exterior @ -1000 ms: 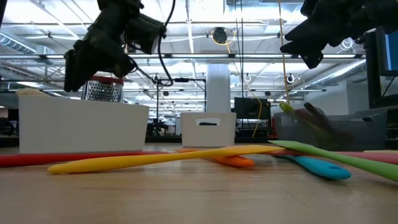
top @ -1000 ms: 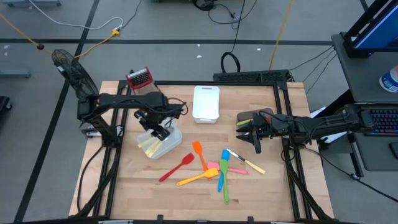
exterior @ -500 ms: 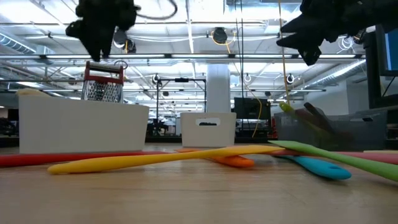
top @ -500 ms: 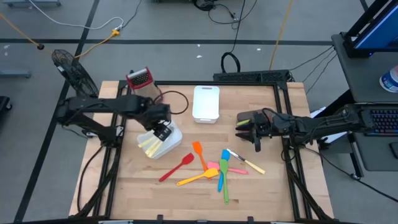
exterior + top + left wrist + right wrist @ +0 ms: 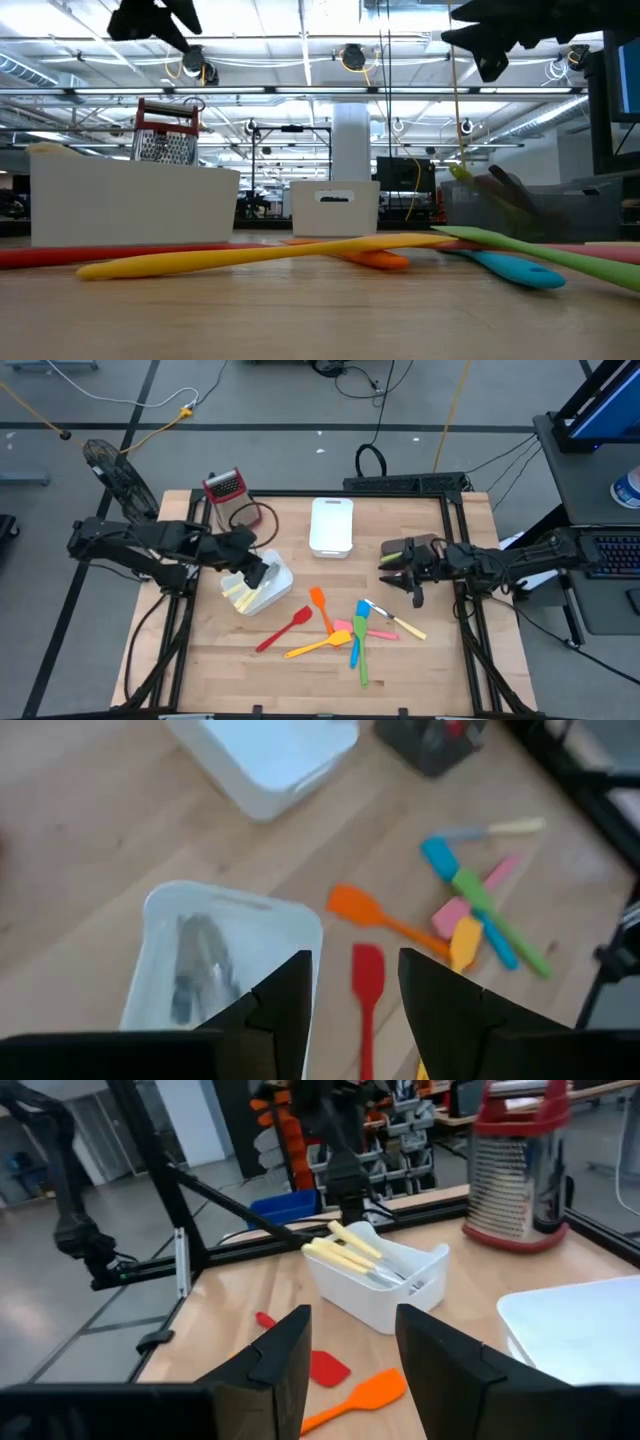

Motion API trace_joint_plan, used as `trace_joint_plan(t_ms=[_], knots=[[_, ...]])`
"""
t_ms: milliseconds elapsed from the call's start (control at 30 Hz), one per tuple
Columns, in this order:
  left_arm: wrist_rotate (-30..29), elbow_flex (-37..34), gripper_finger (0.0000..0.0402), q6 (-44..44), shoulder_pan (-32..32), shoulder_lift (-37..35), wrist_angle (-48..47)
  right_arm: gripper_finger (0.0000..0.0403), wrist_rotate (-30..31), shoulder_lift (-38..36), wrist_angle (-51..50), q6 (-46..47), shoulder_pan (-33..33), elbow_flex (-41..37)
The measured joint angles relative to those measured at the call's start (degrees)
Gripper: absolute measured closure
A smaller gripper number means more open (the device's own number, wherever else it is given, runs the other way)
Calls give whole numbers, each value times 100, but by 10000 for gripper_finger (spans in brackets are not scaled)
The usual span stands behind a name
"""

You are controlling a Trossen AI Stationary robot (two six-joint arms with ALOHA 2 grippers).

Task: Pick & Place Kitchen Items
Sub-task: Put the white table knife into the bottom white bin

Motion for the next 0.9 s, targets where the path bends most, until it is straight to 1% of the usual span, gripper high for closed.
trace_joint_plan(t_ms=[100,233,333,400,567,633,733,900], knots=[[-83,-470,248,-59,-162,-321,568,261,24,17,-90,-15,188,105],[-275,-1156,249,-173,-367,-725,1333,261,348,35,-576,-119,508,378],[-382,-1598,248,-268,-492,-948,1779,261,615,56,-1418,-119,783,716],[-385,-1827,247,-360,-547,-1042,1970,261,728,135,-2086,65,966,1009],[-388,-2085,248,-577,-609,-1110,2117,261,693,529,-3889,805,1438,1638],[-424,-2117,246,-633,-609,-1112,2127,261,539,762,-4653,1235,1598,1858],[-546,-2117,243,-641,-609,-1111,2129,261,80,1112,-5624,1962,1791,2069],[-716,-2117,244,-642,-605,-1110,2127,261,-918,1592,-6381,3195,1976,2089]])
